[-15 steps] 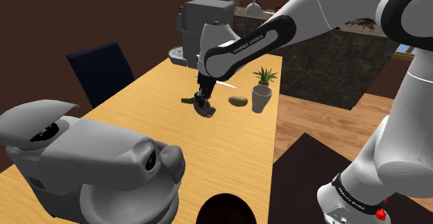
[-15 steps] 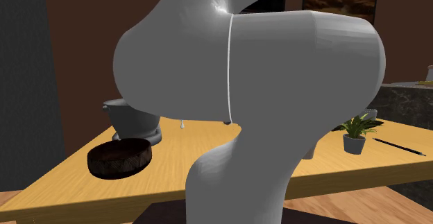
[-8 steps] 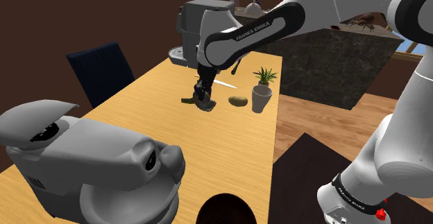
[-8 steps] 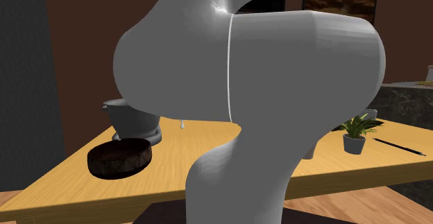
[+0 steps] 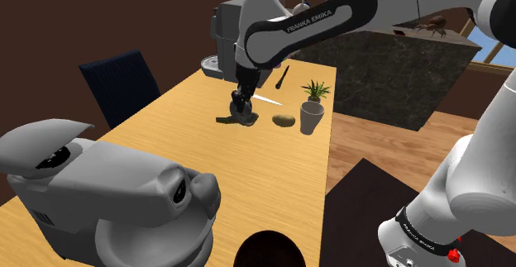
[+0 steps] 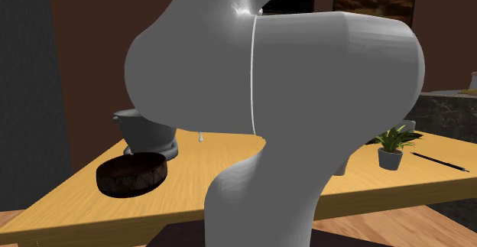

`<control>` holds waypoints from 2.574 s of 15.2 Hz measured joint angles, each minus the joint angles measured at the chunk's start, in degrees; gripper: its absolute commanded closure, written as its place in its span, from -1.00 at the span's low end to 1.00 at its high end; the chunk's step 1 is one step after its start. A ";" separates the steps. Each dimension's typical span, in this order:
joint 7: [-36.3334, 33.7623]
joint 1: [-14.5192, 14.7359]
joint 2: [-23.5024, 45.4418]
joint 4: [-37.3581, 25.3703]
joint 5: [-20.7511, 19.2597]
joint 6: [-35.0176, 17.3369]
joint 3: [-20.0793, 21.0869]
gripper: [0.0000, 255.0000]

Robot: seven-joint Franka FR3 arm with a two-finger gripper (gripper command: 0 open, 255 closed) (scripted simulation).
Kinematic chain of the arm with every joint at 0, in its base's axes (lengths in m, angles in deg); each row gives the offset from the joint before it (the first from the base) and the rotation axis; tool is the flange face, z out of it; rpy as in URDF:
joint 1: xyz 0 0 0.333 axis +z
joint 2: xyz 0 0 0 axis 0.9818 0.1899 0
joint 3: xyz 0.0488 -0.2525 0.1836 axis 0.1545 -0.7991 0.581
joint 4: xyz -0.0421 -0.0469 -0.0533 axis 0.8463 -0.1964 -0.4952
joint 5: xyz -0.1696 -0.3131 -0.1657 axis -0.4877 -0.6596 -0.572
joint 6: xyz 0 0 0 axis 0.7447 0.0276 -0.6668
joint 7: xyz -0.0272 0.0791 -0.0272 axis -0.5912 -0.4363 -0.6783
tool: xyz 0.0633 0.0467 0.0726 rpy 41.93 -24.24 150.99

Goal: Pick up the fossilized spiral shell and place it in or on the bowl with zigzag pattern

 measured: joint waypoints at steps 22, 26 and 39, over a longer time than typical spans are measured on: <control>-21.36 12.65 -27.53 26.77 6.57 -0.31 13.21 1.00; -26.51 15.53 -30.34 28.15 8.44 0.79 16.89 1.00; -37.76 20.58 -31.88 30.70 11.83 -1.00 25.89 1.00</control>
